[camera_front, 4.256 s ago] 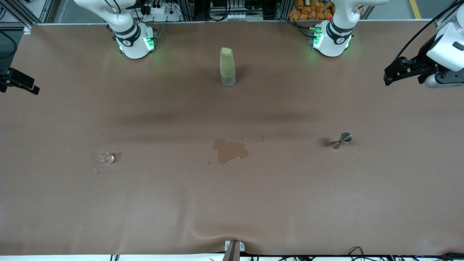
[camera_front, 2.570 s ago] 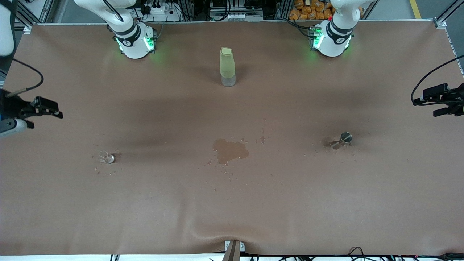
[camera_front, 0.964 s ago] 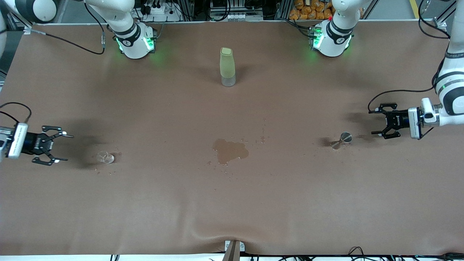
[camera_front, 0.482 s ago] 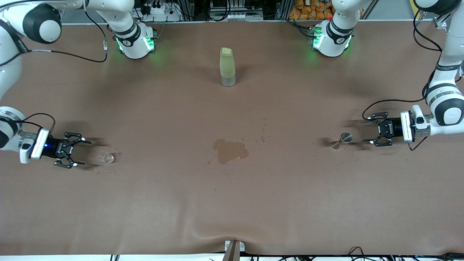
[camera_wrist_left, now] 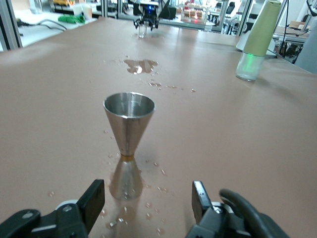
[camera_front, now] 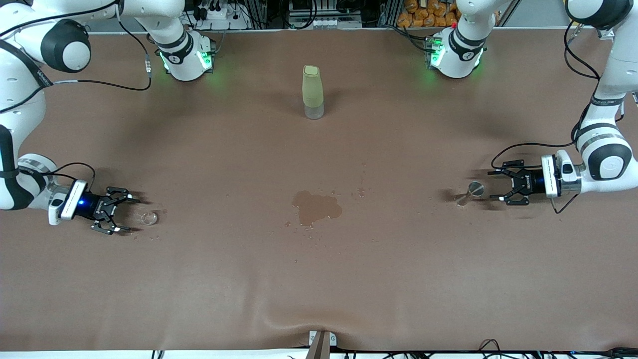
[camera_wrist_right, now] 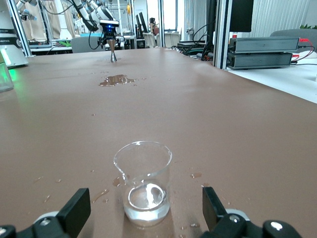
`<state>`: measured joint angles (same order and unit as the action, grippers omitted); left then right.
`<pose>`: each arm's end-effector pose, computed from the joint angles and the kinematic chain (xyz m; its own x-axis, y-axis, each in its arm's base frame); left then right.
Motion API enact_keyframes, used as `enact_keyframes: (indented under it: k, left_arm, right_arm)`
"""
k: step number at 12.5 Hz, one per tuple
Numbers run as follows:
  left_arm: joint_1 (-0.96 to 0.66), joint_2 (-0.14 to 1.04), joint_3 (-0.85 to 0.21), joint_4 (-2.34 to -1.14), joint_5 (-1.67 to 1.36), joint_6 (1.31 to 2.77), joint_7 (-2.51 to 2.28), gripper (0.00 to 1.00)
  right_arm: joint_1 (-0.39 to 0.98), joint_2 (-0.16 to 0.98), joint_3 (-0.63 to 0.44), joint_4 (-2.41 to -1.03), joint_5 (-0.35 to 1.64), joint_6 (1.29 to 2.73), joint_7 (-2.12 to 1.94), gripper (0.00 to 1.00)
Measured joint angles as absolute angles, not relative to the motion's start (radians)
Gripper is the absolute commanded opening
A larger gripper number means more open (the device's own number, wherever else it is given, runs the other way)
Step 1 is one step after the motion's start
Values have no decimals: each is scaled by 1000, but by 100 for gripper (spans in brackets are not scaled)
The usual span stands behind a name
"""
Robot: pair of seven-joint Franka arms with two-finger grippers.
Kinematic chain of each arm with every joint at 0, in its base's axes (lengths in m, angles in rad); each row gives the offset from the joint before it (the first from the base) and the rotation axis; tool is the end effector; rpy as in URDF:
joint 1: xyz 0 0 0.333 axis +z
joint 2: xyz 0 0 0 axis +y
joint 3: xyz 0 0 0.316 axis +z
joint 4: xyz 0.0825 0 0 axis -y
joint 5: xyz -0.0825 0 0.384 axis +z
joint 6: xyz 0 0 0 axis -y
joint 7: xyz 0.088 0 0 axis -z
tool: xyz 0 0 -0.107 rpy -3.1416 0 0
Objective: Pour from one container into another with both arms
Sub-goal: 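Close the right gripper on the beaker while the left gripper grips the jigger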
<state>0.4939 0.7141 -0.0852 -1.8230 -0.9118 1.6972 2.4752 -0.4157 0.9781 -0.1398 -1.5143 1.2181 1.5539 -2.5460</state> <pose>0.5497 0.1570 0.1382 0.0852 -0.4084 0.9088 -0.9950 0.0128 0.0990 0.5891 -0.2335 0.0865 0.0670 0.2964 0.9527 0.9812 -0.1926 -0.0090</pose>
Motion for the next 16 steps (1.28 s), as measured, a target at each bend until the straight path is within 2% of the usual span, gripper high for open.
enact_keyframes:
  k: [8,10,16]
  left_arm:
    - [493,803,-108,-1789,-984,1659,2533,73]
    - [494,811,-110,-1786,-1000,1656,2546,68]
    - [493,854,-117,-1777,-1072,1636,2661,68]
  right_arm:
    - [-402,1034,-108,-1514,1307,1554,-2603,100]
    - [-387,1034,-106,-1513,1318,1554,-2603,100]
    - [-350,1052,-105,-1513,1334,1557,-2603,100]
